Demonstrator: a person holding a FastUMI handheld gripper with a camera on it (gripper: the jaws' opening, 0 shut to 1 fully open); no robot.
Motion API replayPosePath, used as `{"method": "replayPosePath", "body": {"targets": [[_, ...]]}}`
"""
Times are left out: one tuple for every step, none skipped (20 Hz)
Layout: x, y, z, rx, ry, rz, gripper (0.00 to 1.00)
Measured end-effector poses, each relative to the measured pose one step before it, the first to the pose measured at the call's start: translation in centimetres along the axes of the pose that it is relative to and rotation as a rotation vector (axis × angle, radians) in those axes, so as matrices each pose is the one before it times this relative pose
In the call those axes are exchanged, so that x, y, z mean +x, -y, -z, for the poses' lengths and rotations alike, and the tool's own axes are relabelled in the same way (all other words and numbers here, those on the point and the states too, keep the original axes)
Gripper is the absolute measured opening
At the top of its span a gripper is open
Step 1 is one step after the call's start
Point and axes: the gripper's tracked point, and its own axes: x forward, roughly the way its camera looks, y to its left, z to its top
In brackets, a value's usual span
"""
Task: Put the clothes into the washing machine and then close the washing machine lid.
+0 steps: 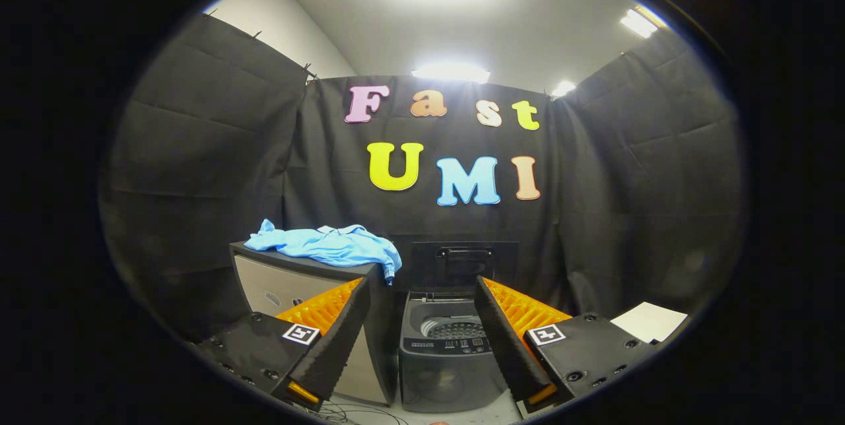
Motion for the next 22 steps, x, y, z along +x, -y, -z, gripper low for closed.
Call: {"method": "replayPosePath", "body": {"targets": [[0.195, -0.277, -0.2, 0.00229, -0.00151, -0.00666, 0.99], [0.398, -0.218, -0.277, 0.00362, -0.00534, -0.00744, 0.99], [0.34, -0.211, -0.118, 0.00402, -0.00666, -0.00701, 0.99], [0.332, -0.201, -0.255, 0.00045, -0.00529, -0.00676, 0.99], [0.467, -0.328, -0.542, 0.00053, 0.00239, -0.00865, 0.99], [0.51, -0.392, -0.559, 0.00095, 0.00446, -0.01283, 0.99], [0.574, -0.59, -0.407, 0.00218, 0.0037, -0.01693, 0.99], [0.645, -0.552, -0.37, 0.0027, 0.00167, -0.01822, 0.99], [0.789, -0.539, -0.276, 0.00266, -0.00206, -0.01982, 0.99], [0.778, -0.48, -0.26, 0.00435, -0.00448, -0.01727, 0.99], [0.852, -0.483, -0.128, 0.0048, -0.00464, -0.01756, 0.98], [0.832, -0.496, -0.242, 0.00385, -0.0032, -0.01757, 0.99], [0.739, -0.428, -0.237, 0.00086, -0.00328, -0.01581, 0.99], [0.749, -0.366, -0.141, -0.0007, -0.00514, -0.01453, 0.99], [0.724, -0.415, -0.121, 0.00111, -0.00225, -0.01447, 0.99], [0.722, -0.344, -0.137, -0.00011, -0.00246, -0.01452, 0.99], [0.754, -0.433, -0.103, -0.00108, -0.00299, -0.01203, 0.99], [0.82, -0.246, -0.157, -0.00068, -0.00444, -0.01115, 0.98], [0.821, -0.293, 0.0, 0.00132, -0.00562, -0.01321, 0.99], [0.806, -0.271, -0.016, 0.00339, -0.00458, -0.01006, 0.99], [0.806, -0.235, -0.111, 0.0037, -0.00622, -0.01066, 0.99], [0.767, -0.214, -0.029, 0.00552, -0.00864, -0.01163, 0.98]]}}
